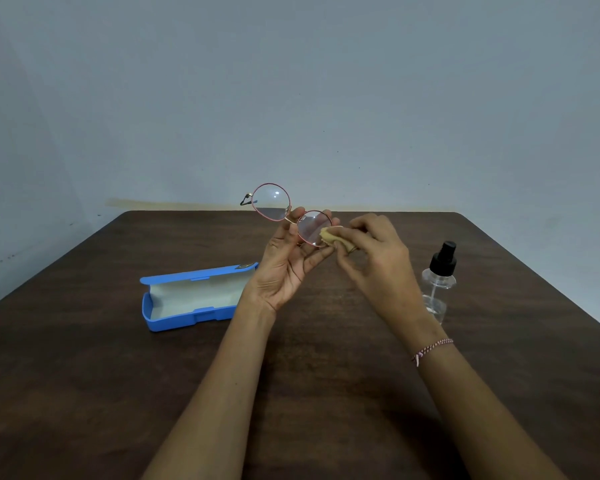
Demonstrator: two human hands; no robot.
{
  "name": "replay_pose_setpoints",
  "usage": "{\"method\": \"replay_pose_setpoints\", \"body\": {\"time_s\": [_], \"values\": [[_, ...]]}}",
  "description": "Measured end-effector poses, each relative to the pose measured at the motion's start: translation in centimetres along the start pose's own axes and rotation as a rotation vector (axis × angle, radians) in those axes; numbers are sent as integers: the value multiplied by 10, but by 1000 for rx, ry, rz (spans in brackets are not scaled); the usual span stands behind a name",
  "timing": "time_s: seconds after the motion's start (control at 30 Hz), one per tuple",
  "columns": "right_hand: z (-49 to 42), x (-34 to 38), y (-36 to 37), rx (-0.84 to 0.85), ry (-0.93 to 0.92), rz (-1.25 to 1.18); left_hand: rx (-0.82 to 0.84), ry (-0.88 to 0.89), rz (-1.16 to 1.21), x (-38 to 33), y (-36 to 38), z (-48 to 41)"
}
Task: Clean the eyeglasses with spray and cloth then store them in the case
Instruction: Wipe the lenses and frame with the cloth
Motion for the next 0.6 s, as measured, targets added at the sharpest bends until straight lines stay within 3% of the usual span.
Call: {"method": "replay_pose_setpoints", "body": {"time_s": [0.2, 0.6], "values": [[1, 4, 5, 73, -33, -19, -19, 7, -3, -3, -3, 0], [0, 1, 2, 59, -10, -5, 9, -1, -22, -2, -2, 1]]}}
Point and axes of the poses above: each hand's wrist, its own z-axis away from the middle knuckle, its own y-axis out of the palm, x = y × z, the point moved 7 cm from there along -z, towards the middle knuckle, and after that the axes turned 4 degrees about z, right-handed, at the moved point
